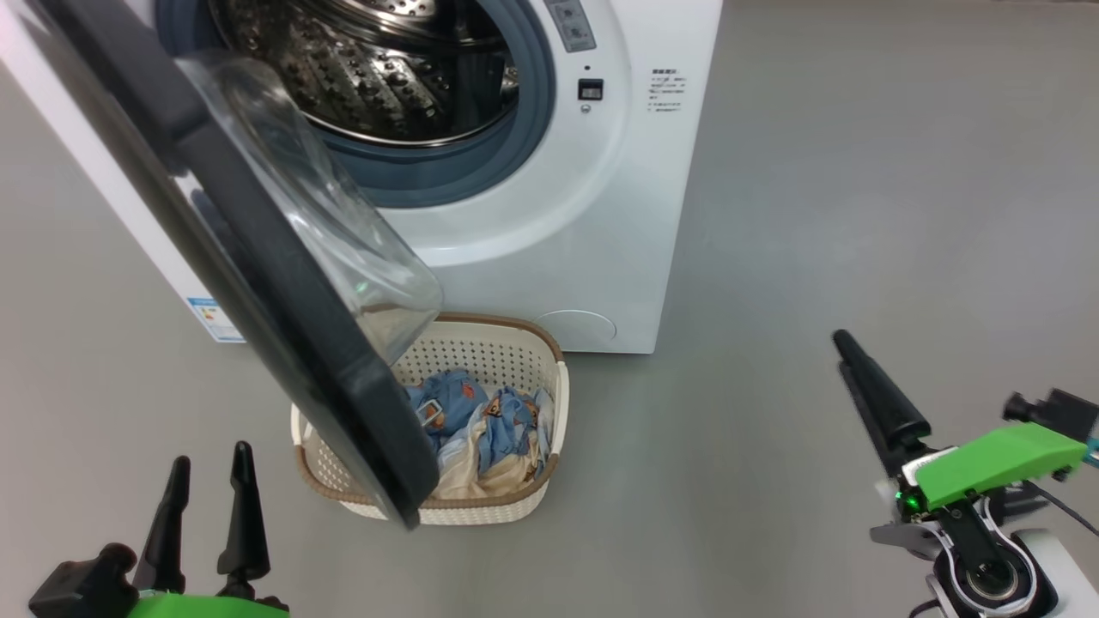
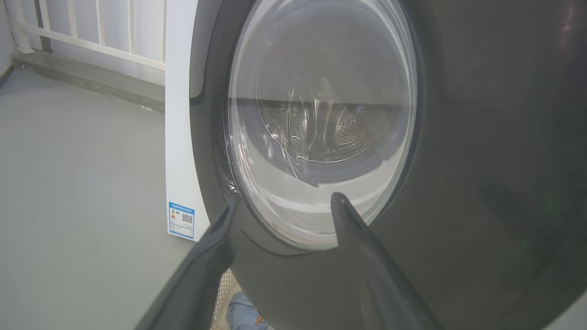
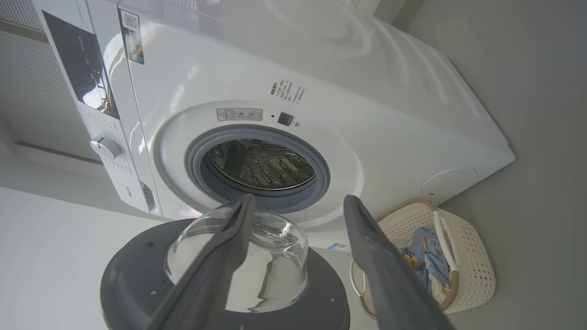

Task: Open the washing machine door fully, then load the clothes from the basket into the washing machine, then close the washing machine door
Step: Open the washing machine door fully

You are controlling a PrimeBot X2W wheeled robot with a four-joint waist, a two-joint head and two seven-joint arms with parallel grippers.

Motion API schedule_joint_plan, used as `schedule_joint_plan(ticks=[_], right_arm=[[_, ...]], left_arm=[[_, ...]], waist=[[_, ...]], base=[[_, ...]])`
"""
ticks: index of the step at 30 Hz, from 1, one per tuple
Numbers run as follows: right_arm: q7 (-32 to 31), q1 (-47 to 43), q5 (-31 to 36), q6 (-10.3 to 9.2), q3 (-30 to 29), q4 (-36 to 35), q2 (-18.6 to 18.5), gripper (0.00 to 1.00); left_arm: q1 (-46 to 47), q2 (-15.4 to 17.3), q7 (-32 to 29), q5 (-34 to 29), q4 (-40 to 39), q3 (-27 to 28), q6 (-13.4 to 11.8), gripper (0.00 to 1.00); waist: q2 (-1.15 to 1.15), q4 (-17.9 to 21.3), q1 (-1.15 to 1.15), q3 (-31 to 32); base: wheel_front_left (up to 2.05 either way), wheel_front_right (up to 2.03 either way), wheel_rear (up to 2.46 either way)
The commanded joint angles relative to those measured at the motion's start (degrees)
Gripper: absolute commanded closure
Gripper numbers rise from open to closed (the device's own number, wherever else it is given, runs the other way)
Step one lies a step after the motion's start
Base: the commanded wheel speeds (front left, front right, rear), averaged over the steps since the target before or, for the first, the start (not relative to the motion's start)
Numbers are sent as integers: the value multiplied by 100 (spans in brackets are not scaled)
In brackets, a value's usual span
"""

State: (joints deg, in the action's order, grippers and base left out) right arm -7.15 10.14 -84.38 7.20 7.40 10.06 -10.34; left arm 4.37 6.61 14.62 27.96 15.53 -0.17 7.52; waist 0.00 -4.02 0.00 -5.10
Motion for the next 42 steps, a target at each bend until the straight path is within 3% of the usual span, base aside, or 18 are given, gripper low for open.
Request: schedule_joint_plan(ticks=[1, 9, 14, 15, 16, 26, 33, 42], right_arm=[[272, -12, 157, 29, 133, -111, -147, 0], [1966, -134, 1108, 29, 1043, 479, -807, 0], [2202, -35, 1639, 29, 1391, 860, -970, 0], [2209, 17, 2099, 29, 1154, 942, -932, 0], [2209, 17, 2099, 29, 1154, 942, -932, 0], [2213, -254, 4341, 29, 185, 1041, -331, 0], [2214, -333, 5113, 29, 138, 1117, -221, 0], [2214, -444, 5544, 29, 76, 1246, -102, 0]], left_arm=[[37, 146, 38, -87, -165, 214, -3, 0], [9, 135, 38, -119, -141, 245, -3, 0], [-7, 132, 38, -130, -140, 244, -3, 0], [-8, 136, 38, -132, -145, 240, -3, 0], [-8, 136, 38, -132, -145, 240, -3, 0], [-13, 141, 38, -130, -98, 180, -3, 0], [7, 145, 38, -131, -77, 150, -3, 0], [21, 128, 38, -129, -16, 130, -3, 0]], waist=[[0, 81, 0, 1], [0, 216, 0, 45], [0, 244, 0, 58], [0, 249, 0, 50], [0, 249, 0, 50], [0, 174, 0, 48], [0, 131, 0, 21], [0, 93, 0, 21]], base=[[0, 0, 0], [0, 0, 0], [0, 0, 0], [0, 0, 0], [0, 0, 0], [0, 0, 0], [0, 0, 0], [0, 0, 0]])
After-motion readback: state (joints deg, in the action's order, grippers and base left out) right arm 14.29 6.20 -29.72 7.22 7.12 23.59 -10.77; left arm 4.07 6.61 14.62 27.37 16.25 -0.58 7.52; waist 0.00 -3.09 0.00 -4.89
